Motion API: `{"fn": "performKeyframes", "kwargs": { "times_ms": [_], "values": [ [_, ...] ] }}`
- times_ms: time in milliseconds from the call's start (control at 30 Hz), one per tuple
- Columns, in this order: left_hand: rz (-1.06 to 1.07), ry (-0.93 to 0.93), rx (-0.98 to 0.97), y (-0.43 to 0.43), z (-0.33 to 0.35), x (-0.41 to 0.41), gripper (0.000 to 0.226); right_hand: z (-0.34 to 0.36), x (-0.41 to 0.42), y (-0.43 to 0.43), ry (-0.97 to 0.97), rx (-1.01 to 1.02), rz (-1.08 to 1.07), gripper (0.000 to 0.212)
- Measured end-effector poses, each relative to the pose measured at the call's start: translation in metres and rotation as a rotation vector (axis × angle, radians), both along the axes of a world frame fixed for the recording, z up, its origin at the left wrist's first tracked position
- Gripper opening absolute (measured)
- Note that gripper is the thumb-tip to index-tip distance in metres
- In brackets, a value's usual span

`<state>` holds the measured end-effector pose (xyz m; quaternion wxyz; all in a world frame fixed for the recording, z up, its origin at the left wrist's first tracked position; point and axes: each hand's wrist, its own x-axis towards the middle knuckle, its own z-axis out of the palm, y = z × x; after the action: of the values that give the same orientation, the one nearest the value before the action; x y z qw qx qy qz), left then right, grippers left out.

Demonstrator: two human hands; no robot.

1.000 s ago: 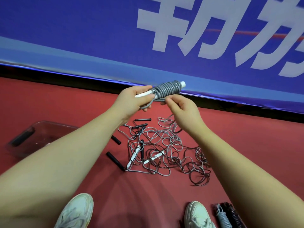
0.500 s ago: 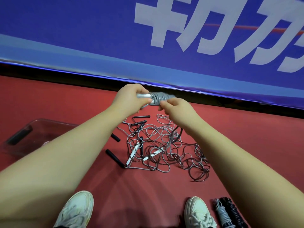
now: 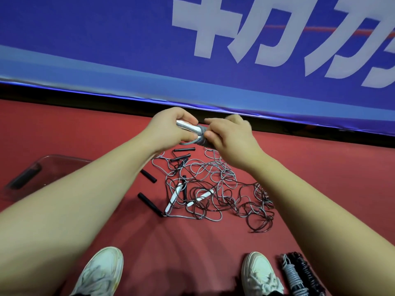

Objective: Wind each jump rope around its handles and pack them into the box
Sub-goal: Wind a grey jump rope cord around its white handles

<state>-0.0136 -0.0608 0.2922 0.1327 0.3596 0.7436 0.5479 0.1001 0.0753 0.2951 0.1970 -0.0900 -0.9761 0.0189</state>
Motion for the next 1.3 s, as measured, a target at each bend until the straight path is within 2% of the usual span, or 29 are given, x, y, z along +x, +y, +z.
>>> {"fn": "performKeyframes", "kwargs": {
  "times_ms": [133,233,367,500,600,733,900,1000,1100,1200,1300],
  "values": [
    [-0.032,-0.079,0.092,-0.001,0.002,0.003,0.028,-0.002,0.004,0.010,-0.033,-0.107,0.121,0.047],
    [-0.101,-0.206,0.153,-0.003,0.004,0.004,0.026,-0.002,0.007,0.011,0.053,-0.106,0.221,0.048],
    [-0.290,-0.366,0.239,-0.009,0.010,0.005,0.021,0.001,0.010,0.010,0.158,-0.089,0.217,0.047],
    [-0.458,-0.283,0.205,-0.013,0.011,0.008,0.046,0.001,0.013,0.014,0.190,-0.186,0.194,0.038],
    [-0.349,-0.133,0.199,-0.007,0.012,0.019,0.045,-0.001,0.016,0.014,0.232,-0.231,0.189,0.037],
    [-0.202,0.037,0.224,0.002,0.011,0.023,0.041,0.003,0.019,0.017,0.324,-0.145,0.189,0.046],
    [-0.238,0.027,0.257,0.006,0.010,0.026,0.050,0.006,0.019,0.017,0.383,-0.056,0.177,0.045],
    [-0.203,-0.096,0.374,0.017,0.008,0.028,0.058,0.008,0.012,0.009,0.427,-0.183,0.086,0.045],
    [-0.080,-0.177,0.475,0.027,0.007,0.029,0.052,0.015,0.003,-0.001,0.503,-0.362,-0.024,0.027],
    [-0.107,-0.181,0.346,0.026,-0.001,0.028,0.042,0.022,-0.002,-0.003,0.553,-0.485,-0.136,0.024],
    [-0.162,-0.083,0.259,0.027,-0.005,0.033,0.030,0.020,-0.006,-0.002,0.510,-0.438,-0.252,0.028]
  ]
}}
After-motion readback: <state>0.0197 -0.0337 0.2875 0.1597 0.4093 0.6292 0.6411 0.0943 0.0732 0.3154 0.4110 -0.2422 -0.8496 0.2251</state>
